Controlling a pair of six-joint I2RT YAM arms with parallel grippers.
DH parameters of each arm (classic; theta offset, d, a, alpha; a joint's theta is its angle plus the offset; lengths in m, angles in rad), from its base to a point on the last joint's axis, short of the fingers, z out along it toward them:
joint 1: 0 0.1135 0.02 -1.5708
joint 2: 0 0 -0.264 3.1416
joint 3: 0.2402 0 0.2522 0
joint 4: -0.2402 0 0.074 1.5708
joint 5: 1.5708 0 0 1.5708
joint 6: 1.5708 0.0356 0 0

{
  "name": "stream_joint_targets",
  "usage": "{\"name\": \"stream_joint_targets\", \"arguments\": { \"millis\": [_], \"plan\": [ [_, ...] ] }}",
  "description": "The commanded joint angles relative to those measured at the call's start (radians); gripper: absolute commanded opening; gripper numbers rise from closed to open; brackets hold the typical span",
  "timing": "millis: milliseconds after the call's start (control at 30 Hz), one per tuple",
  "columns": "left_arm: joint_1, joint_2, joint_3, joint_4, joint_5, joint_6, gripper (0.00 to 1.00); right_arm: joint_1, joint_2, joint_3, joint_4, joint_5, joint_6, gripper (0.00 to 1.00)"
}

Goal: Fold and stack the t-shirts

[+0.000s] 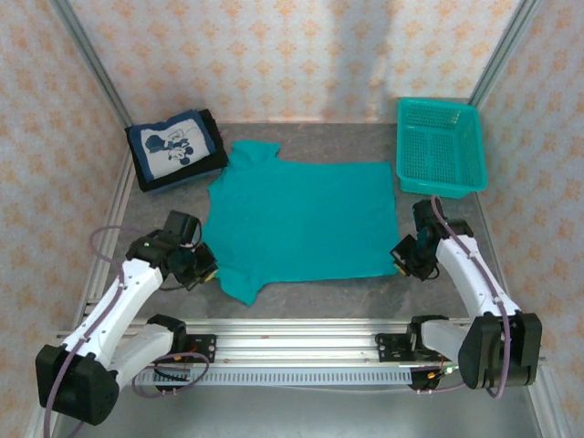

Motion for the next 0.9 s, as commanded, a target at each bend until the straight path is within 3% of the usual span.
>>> {"name": "stream_joint_targets", "arguments": {
  "millis": [0, 867],
  "plan": [
    [0.042, 0.043, 0.086, -0.054, -0.035, 0.078, 0.0, 0.004, 0.039, 0.05, -0.036, 0.043, -0.04, 0.0],
    [0.1, 0.38, 0.39, -0.018, -0.083, 0.285, 0.0, 0.003, 0.369, 0.261, 0.052, 0.071, -0.146, 0.0]
  ]
}}
